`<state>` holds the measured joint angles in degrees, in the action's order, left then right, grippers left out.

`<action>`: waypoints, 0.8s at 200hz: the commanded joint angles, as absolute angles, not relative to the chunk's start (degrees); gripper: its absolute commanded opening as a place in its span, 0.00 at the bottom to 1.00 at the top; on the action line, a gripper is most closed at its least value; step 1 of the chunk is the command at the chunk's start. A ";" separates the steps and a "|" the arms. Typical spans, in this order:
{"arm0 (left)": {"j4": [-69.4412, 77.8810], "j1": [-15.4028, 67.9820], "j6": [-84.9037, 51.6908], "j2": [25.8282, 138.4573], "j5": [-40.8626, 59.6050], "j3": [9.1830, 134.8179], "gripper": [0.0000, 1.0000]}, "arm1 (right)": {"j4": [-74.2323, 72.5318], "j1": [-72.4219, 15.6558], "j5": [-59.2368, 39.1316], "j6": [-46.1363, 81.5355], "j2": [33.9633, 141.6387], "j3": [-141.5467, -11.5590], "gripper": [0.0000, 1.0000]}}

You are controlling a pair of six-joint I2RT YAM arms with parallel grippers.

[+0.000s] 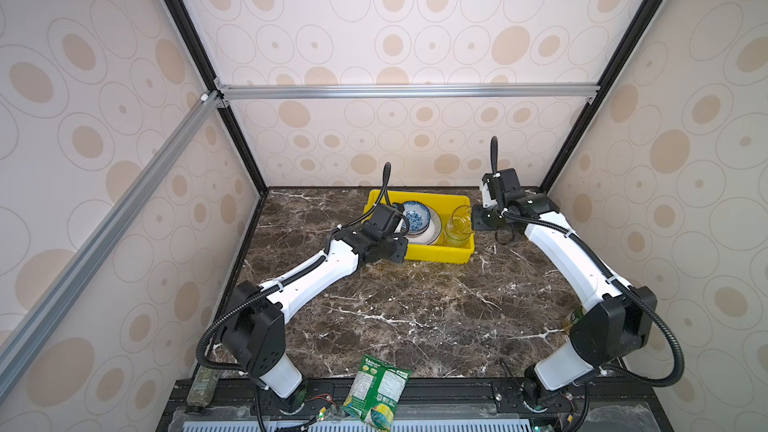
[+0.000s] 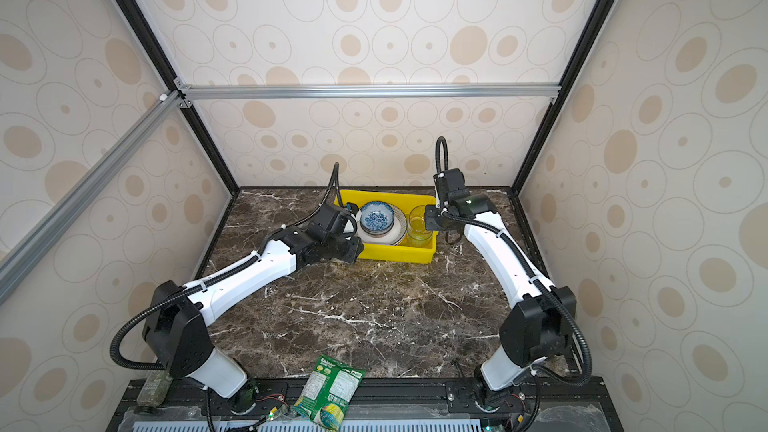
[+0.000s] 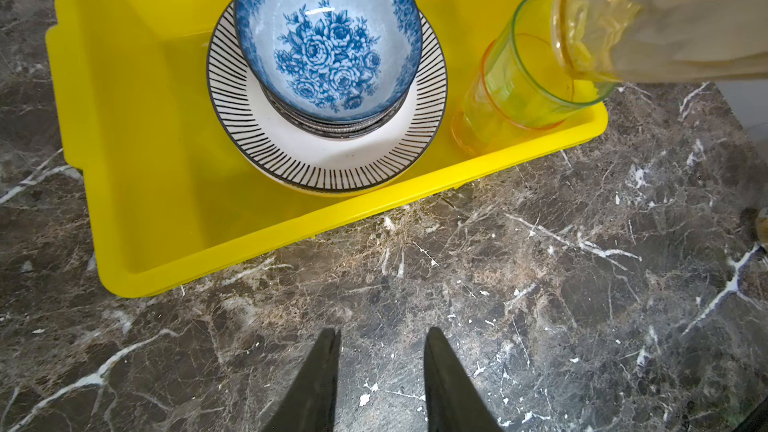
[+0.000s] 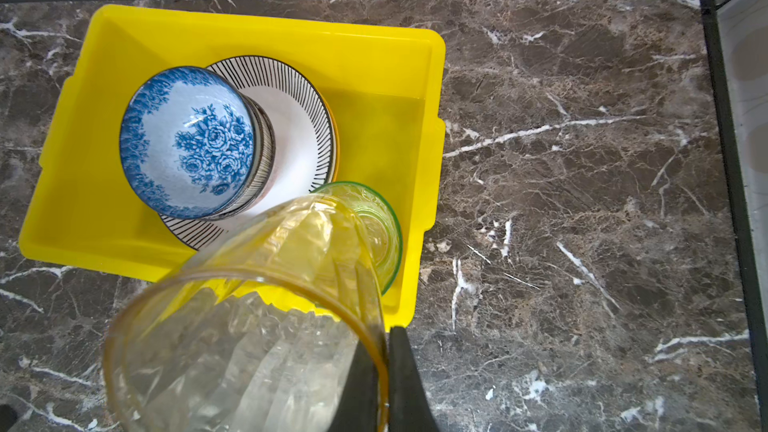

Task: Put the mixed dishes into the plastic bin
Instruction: 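Lower the amber cup onto the green cup in the bin and release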

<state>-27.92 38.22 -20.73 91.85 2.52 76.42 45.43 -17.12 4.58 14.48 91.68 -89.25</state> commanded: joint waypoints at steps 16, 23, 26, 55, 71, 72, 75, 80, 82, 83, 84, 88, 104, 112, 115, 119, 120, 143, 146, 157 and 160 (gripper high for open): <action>-28.48 37.27 -19.16 92.44 2.36 79.19 0.35 | 45.43 -16.86 3.64 13.88 93.10 -91.58 0.00; -28.48 37.14 -19.15 92.33 2.37 79.10 0.35 | 45.36 -16.85 3.48 13.85 93.28 -91.79 0.00; -28.40 37.17 -19.09 92.32 2.37 79.04 0.35 | 45.47 -16.82 3.39 13.87 93.40 -91.88 0.00; -27.97 36.78 -18.99 92.29 2.46 78.45 0.35 | 46.27 -16.83 2.99 13.83 94.95 -93.26 0.00; -27.56 36.54 -19.02 92.02 2.64 78.01 0.35 | 46.82 -16.86 2.73 13.81 95.70 -94.08 0.00; -27.53 36.55 -19.05 92.02 2.64 77.94 0.35 | 46.83 -16.82 2.68 13.85 95.75 -94.11 0.00; -27.51 36.50 -19.09 92.02 2.64 77.88 0.35 | 46.89 -16.81 2.72 13.83 95.79 -94.22 0.00; -27.51 36.43 -19.09 91.97 2.72 77.83 0.35 | 46.93 -16.86 2.72 13.81 95.88 -94.22 0.00; -27.51 36.40 -19.08 91.97 2.72 77.79 0.35 | 46.93 -16.85 2.77 13.80 95.89 -94.22 0.00; -27.51 36.39 -19.12 91.99 2.72 77.79 0.35 | 46.89 -16.86 2.79 13.80 95.89 -94.26 0.00; -27.51 36.39 -19.05 91.92 2.72 77.79 0.35 | 46.87 -16.87 2.80 13.80 95.89 -94.24 0.00; -27.51 36.30 -19.06 91.94 2.72 77.78 0.35 | 46.85 -16.81 2.81 13.82 95.89 -94.30 0.00; -27.21 36.17 -19.02 91.62 2.63 77.48 0.35 | 47.09 -16.87 2.90 13.73 95.89 -94.54 0.00; -27.07 36.03 -19.14 91.33 2.62 77.22 0.35 | 47.36 -16.82 2.82 13.63 95.97 -94.81 0.00; -27.01 35.97 -19.10 91.14 2.63 77.11 0.35 | 47.44 -16.87 2.81 13.60 96.05 -94.90 0.00; -26.98 35.90 -19.16 91.02 2.64 77.04 0.35 | 47.50 -16.83 2.81 13.54 96.12 -95.05 0.00; -26.98 35.93 -19.16 90.99 2.64 77.01 0.35 | 47.57 -16.85 2.81 13.58 96.14 -95.07 0.00; -26.98 35.60 -19.16 90.33 2.48 76.64 0.35 | 47.71 -16.86 2.86 13.34 96.72 -95.19 0.00; -27.06 35.53 -19.12 90.30 2.46 76.64 0.35 | 47.79 -16.87 2.75 13.29 96.84 -95.23 0.00; -27.08 35.42 -19.16 90.15 2.37 76.62 0.35 | 48.08 -16.87 2.54 13.27 97.28 -95.49 0.00; -27.07 35.34 -19.16 90.15 2.37 76.57 0.35 | 48.15 -16.86 2.55 13.27 97.44 -95.46 0.00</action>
